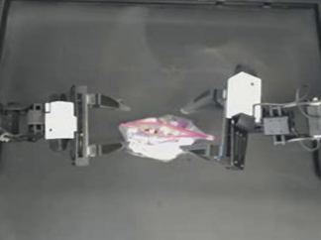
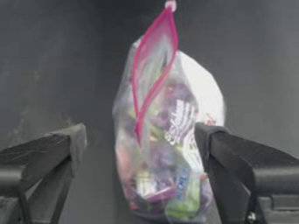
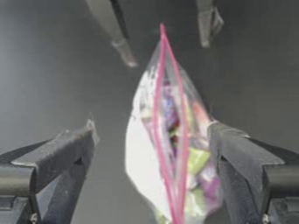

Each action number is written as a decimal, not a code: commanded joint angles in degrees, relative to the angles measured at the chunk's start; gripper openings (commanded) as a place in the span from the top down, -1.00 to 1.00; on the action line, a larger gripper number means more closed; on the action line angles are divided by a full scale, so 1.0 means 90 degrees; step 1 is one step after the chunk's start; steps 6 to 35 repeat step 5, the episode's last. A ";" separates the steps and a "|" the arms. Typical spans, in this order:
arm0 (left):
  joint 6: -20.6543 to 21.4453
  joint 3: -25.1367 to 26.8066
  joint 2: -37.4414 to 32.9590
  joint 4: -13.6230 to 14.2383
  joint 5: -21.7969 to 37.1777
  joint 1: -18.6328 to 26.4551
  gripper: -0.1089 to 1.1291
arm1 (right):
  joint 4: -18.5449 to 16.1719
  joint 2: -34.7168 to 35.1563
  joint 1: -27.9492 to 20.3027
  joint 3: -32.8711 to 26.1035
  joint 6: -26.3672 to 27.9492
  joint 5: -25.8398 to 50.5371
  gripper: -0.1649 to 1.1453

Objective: Put candy in bag

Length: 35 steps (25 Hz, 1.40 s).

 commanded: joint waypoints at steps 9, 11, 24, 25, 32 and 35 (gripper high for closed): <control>0.0000 -0.0254 -0.0859 -0.0020 0.0801 0.0029 -0.82 | -0.0068 -0.0469 -0.0020 0.0156 -0.0010 -0.0039 -0.80; 0.0000 -0.0254 -0.0859 -0.0020 0.0801 0.0029 -0.82 | -0.0068 -0.0469 -0.0020 0.0156 -0.0010 -0.0039 -0.80; 0.0000 -0.0254 -0.0859 -0.0020 0.0801 0.0029 -0.82 | -0.0068 -0.0469 -0.0020 0.0156 -0.0010 -0.0039 -0.80; 0.0000 -0.0254 -0.0859 -0.0020 0.0801 0.0029 -0.82 | -0.0068 -0.0469 -0.0020 0.0156 -0.0010 -0.0039 -0.80; 0.0000 -0.0254 -0.0859 -0.0020 0.0801 0.0029 -0.82 | -0.0068 -0.0469 -0.0020 0.0156 -0.0010 -0.0039 -0.80; 0.0000 -0.0254 -0.0859 -0.0020 0.0801 0.0029 -0.82 | -0.0068 -0.0469 -0.0020 0.0156 -0.0010 -0.0039 -0.80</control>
